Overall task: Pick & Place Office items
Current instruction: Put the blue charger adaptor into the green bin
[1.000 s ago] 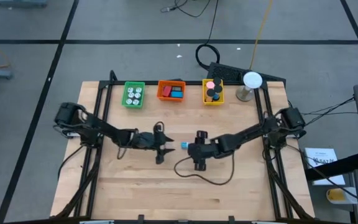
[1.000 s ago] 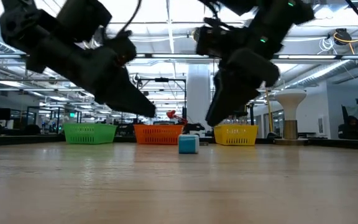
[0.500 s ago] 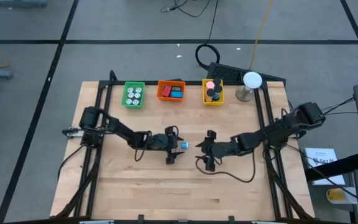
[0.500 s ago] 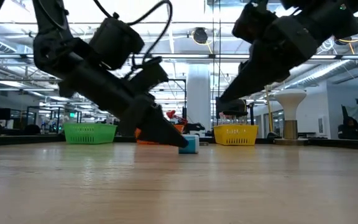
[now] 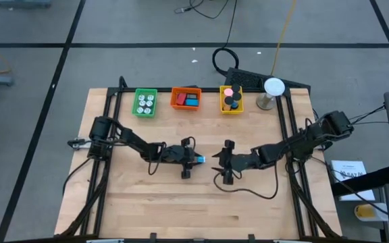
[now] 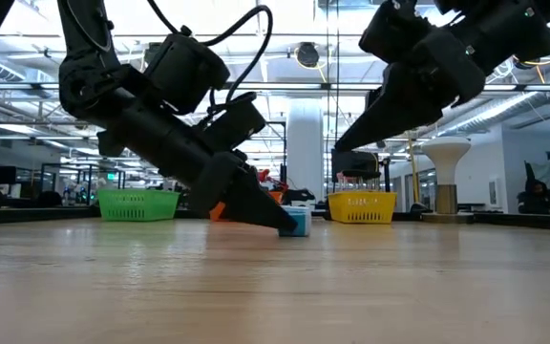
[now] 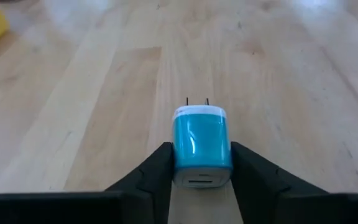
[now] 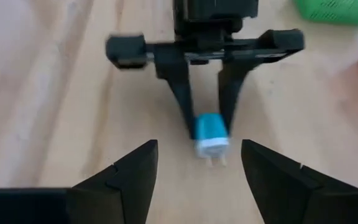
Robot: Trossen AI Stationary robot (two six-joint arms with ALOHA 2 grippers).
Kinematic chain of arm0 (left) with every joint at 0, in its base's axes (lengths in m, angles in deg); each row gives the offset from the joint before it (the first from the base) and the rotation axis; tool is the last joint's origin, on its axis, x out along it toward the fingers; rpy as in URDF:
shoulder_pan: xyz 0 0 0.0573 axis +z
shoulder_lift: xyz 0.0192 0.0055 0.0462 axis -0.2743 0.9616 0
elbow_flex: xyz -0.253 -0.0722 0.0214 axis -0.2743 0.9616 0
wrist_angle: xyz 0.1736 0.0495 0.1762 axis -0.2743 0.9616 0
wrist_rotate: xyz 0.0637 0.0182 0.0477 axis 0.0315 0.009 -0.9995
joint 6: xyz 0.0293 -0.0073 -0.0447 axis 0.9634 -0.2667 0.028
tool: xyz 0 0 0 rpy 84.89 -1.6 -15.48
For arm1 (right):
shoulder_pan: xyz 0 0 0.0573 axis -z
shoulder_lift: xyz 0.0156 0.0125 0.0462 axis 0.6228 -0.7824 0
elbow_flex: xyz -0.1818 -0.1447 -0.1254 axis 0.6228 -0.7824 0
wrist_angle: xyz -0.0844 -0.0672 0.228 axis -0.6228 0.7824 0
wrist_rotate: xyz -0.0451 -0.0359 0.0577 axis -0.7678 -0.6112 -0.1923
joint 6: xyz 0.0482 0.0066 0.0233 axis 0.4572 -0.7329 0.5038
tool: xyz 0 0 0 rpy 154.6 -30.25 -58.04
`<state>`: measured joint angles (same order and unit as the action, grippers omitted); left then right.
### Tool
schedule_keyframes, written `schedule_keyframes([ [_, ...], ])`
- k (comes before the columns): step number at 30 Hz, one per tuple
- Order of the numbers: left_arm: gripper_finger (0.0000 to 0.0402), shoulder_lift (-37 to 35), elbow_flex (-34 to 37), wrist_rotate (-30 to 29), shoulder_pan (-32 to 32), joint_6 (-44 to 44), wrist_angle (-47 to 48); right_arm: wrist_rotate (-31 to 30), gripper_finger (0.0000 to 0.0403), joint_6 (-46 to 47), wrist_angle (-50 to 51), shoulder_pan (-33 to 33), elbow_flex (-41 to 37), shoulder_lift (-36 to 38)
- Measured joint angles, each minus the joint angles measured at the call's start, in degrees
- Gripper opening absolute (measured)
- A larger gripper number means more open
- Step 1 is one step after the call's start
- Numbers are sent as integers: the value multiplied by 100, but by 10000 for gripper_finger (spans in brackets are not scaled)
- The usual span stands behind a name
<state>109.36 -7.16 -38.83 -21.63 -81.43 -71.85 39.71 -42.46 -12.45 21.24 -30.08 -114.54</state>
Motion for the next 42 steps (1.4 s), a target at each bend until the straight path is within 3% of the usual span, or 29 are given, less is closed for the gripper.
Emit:
schedule_keyframes([
  [2,134,-60,103,161,17,-2,-157,-258,232,-345,20,-80,0,0],
  [7,134,-269,514,1348,235,-284,-1165,-1051,266,-1534,-155,-397,2,0],
  [12,134,-266,953,2634,520,-913,-2546,-1072,280,-2920,-899,-553,9,-130],
  [16,134,-262,1060,3062,585,-1196,-3028,-1067,271,-3740,-1365,-550,34,-367],
  [22,134,-262,1049,3202,564,-1381,-3074,-1078,255,-4761,-2067,-460,283,-1056],
  [29,134,-262,1049,3299,561,-1446,-3065,-1099,235,-5287,-2082,-292,754,-1615],
  [38,134,-262,1047,3347,561,-1492,-3084,-874,142,-5387,-2134,-266,848,-1685],
  [42,142,-262,1045,3342,559,-1484,-3111,-909,133,-5404,-2174,-306,848,-1685],
])
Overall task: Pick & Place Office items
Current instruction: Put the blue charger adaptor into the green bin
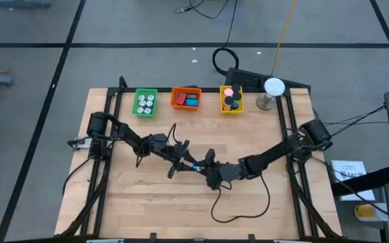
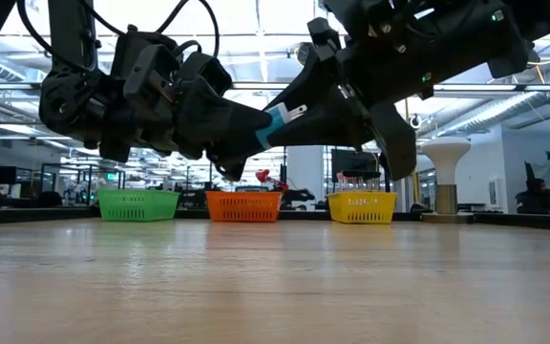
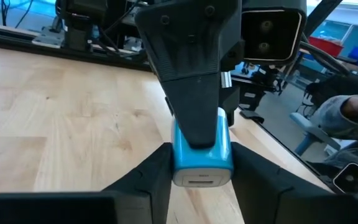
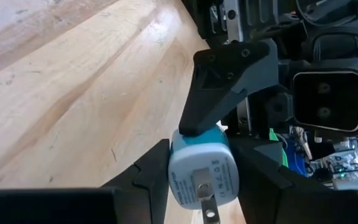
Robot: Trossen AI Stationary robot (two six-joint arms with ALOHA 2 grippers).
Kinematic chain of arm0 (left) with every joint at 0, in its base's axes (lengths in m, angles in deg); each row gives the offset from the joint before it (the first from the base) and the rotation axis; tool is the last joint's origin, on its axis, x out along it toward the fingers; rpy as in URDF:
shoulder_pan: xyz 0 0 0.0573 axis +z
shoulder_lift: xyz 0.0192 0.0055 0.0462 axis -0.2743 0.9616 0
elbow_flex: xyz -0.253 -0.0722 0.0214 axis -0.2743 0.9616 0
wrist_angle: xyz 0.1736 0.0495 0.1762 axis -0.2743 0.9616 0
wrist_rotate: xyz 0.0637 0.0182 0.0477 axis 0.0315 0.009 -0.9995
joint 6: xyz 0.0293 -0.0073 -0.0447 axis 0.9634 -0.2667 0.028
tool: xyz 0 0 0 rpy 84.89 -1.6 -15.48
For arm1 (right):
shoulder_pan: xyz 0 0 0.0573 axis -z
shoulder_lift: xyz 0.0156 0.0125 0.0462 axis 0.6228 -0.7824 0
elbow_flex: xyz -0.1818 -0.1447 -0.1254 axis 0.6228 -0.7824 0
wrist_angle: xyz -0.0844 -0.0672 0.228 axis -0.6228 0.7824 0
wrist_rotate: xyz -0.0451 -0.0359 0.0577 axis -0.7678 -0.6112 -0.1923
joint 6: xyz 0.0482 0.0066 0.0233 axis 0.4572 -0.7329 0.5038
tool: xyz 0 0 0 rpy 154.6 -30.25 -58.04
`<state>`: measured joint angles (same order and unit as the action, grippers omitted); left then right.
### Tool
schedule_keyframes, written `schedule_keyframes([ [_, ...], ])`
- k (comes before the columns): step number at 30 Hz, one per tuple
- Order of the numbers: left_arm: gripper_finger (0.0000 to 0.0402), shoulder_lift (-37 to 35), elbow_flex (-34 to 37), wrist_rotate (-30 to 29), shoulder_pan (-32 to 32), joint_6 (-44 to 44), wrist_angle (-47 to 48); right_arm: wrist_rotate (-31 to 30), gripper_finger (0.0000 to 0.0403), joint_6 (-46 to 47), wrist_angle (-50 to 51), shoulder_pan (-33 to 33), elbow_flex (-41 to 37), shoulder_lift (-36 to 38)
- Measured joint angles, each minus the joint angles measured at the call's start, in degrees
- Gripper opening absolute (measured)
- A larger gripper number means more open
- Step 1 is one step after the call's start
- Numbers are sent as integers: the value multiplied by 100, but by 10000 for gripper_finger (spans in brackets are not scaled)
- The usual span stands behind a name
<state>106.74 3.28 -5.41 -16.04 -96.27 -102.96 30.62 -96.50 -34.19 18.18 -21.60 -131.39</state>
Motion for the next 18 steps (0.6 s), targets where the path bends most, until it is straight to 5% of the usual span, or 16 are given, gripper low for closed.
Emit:
schedule_keyframes([
  [8,244,-609,385,-323,161,417,544,-124,136,428,25,21,2,243],
  [13,271,-2001,1354,-2004,26,999,1064,-191,135,1391,839,331,256,605],
  [18,239,-3230,2354,-3725,-421,1075,1083,538,135,2927,2882,987,1299,587],
])
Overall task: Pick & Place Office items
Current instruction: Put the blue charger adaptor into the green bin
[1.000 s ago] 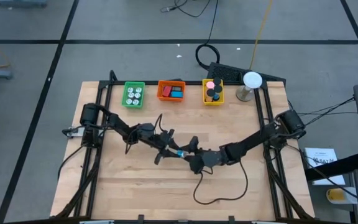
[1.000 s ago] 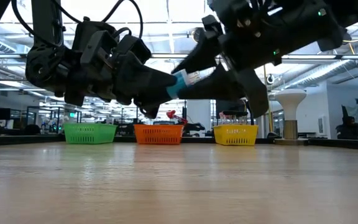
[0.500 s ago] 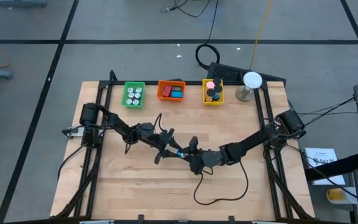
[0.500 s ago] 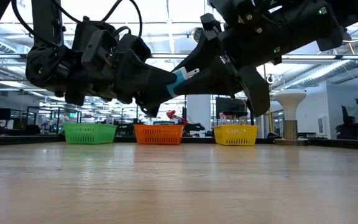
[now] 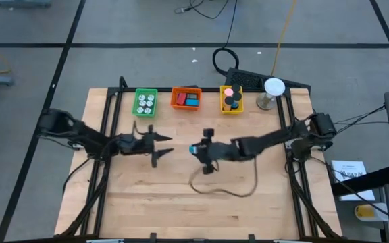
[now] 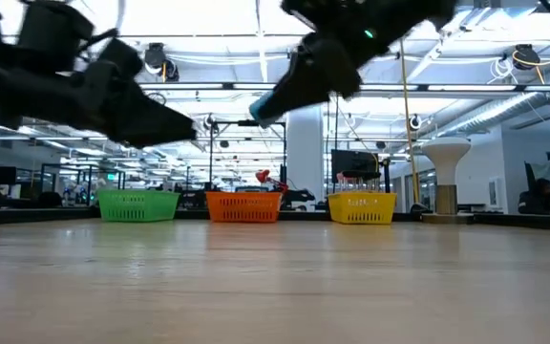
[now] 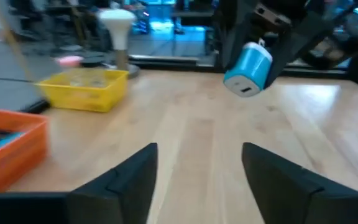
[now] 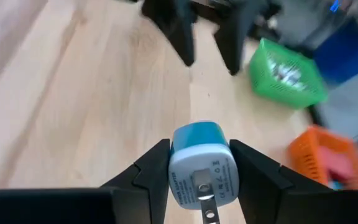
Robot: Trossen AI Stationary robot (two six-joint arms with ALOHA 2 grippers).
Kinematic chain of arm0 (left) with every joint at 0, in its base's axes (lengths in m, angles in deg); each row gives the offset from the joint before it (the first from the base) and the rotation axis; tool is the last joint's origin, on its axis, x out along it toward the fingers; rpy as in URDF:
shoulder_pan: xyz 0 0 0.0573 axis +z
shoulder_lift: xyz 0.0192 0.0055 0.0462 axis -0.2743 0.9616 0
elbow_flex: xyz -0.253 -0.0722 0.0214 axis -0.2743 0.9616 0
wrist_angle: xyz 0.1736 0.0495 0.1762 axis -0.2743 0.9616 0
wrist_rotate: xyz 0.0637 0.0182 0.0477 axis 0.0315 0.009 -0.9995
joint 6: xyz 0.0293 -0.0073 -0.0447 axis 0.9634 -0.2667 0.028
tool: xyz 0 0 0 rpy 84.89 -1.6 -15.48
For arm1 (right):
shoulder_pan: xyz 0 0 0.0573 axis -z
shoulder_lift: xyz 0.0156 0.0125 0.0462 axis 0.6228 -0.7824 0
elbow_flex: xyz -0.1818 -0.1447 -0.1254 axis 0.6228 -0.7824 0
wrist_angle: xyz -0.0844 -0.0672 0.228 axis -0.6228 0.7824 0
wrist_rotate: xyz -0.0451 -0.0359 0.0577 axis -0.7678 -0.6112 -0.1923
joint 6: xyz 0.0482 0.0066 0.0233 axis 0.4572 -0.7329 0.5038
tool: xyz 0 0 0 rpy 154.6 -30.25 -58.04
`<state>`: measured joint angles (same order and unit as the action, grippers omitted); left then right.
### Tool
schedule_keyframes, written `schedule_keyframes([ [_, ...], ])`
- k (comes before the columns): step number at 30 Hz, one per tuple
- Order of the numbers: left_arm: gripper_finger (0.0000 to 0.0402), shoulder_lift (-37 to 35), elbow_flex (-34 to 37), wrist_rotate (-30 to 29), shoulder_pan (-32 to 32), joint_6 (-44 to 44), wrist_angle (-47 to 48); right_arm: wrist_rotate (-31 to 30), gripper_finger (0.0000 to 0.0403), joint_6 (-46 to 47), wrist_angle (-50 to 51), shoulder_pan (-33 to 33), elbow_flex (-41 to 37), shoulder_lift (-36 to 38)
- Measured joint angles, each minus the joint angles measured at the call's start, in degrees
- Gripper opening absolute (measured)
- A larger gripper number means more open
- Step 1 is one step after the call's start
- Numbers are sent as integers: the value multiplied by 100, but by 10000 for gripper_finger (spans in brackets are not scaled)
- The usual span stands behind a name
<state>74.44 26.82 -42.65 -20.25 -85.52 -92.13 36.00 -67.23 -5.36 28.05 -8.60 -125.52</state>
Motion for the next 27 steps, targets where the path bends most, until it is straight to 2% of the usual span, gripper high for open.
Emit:
schedule_keyframes([
  [4,186,-520,409,-786,-319,-9,16,692,136,1016,1182,567,977,-498],
  [6,158,-654,506,-1105,-412,17,-5,871,136,1196,1882,809,1478,-845],
  [12,95,-705,555,-1283,-475,175,35,1657,136,1441,3060,1210,2810,-2146],
  [15,77,-706,540,-1285,-475,190,94,1717,136,1438,3626,1269,3297,-2625],
  [20,55,-706,540,-1286,-473,193,192,1737,136,1359,3723,1271,3669,-3061],
  [27,42,-706,540,-1287,-470,190,200,1876,144,1319,3608,1273,3698,-3104],
])
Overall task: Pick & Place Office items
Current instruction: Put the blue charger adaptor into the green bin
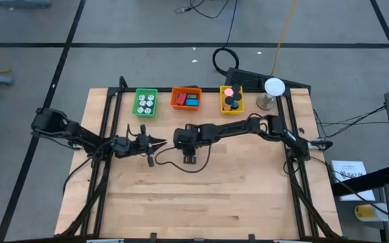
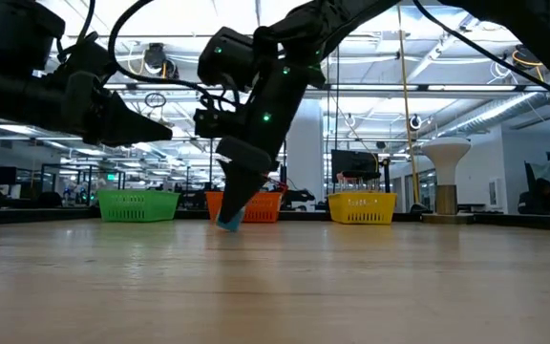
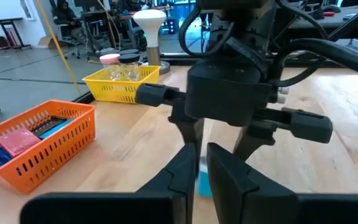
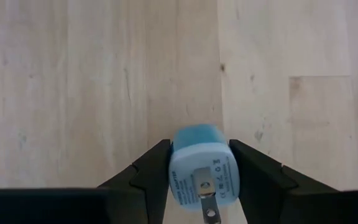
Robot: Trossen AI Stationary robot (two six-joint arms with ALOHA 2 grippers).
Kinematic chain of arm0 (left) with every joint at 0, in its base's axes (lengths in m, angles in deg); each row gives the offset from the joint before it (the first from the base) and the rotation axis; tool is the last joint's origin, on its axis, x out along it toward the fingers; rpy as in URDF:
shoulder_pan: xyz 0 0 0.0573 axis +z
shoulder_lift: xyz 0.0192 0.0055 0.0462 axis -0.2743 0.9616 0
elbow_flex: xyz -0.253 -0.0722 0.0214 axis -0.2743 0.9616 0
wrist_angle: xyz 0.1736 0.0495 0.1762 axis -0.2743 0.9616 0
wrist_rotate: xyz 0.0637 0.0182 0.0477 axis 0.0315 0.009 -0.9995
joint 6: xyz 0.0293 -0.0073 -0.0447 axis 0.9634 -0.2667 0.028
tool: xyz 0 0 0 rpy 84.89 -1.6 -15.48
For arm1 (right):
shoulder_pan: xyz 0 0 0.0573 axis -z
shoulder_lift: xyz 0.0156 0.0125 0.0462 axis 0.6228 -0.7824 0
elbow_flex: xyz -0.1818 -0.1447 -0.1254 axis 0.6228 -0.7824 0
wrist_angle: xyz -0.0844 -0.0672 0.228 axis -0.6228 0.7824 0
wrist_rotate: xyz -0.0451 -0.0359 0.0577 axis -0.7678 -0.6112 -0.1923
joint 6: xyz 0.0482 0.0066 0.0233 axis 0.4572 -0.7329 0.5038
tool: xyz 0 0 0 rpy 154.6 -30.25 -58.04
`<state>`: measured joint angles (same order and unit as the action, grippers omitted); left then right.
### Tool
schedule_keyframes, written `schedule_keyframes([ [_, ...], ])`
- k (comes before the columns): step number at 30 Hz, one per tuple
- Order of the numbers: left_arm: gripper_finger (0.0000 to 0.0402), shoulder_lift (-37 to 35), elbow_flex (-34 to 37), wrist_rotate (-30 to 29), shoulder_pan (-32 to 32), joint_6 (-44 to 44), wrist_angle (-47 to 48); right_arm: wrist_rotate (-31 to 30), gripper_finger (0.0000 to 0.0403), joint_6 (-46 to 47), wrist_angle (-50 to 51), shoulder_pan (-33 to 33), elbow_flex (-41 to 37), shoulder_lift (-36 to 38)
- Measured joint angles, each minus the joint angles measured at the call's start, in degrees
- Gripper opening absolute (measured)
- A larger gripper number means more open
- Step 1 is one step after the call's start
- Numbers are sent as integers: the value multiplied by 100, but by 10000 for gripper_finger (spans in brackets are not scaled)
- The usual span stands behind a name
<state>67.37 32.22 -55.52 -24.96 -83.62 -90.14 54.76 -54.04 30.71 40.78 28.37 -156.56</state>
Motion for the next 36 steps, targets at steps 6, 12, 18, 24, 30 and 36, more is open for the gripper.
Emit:
schedule_keyframes([
  [6,42,0,0,0,0,-2,2,-10,178,-9,-48,-7,-12,-18],
  [12,42,0,0,0,0,-4,4,-264,216,4,-284,-41,-15,19],
  [18,42,0,0,7,0,-13,55,-467,234,-191,10,-161,-19,754],
  [24,42,0,-2,11,0,-346,84,-629,171,-249,60,-291,-1019,1997],
  [30,42,1,-163,14,0,-783,409,-772,67,331,-1457,-278,-3338,3477],
  [36,42,2,-1059,-3,-66,-1397,2271,-756,8,858,-2737,-315,-5381,4774],
])
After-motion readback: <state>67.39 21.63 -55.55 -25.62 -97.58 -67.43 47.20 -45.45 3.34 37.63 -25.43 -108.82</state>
